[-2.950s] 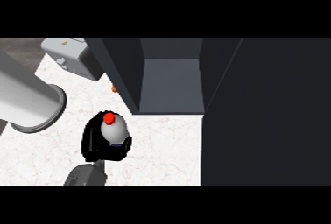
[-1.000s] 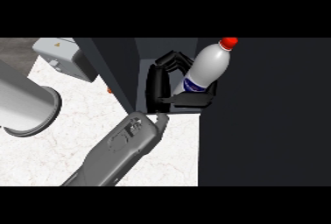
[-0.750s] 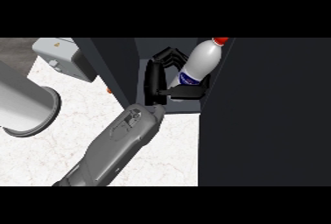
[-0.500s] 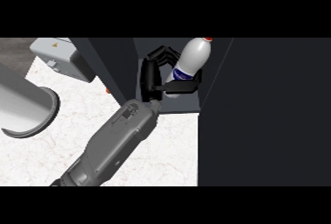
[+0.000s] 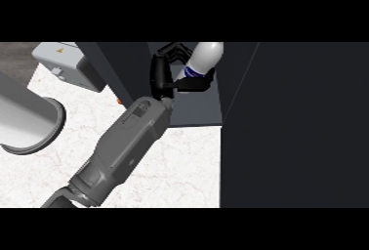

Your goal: Pick up the bottled water, place it into the cabinet and close the cabinet

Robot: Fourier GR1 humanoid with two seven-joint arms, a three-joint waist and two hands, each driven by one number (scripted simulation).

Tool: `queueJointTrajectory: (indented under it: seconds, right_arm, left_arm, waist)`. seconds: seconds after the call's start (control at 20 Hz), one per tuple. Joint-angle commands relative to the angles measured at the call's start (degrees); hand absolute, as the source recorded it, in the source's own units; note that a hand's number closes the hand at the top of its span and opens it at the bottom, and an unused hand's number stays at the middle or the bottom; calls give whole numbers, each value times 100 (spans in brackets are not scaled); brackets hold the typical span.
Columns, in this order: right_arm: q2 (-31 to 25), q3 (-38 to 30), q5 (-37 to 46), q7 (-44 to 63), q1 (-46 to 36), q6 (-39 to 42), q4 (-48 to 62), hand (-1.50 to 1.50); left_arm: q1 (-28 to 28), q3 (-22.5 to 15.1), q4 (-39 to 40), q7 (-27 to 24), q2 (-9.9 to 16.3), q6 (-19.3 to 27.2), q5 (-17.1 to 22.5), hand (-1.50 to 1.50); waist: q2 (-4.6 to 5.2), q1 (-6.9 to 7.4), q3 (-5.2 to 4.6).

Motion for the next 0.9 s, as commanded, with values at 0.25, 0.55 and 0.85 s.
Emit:
queueJointTrajectory:
  seconds: [0.25, 0.55, 0.85]
  right_arm:
    - [-86, -41, -540, 127, -125, 45, -233, -150]
    - [8, 64, -534, 412, -210, -196, -491, -150]
    - [-27, 62, -585, 501, -128, -153, -675, -150]
  left_arm:
    - [-947, 18, 1724, -40, -50, -68, -418, -150]
    - [-1367, -9, 2056, 230, -50, 43, -546, -150]
    - [-1301, 487, 2137, -313, -50, -455, -263, -150]
  waist:
    - [51, -91, 3]
    - [23, -27, 1]
    - [28, -39, -4]
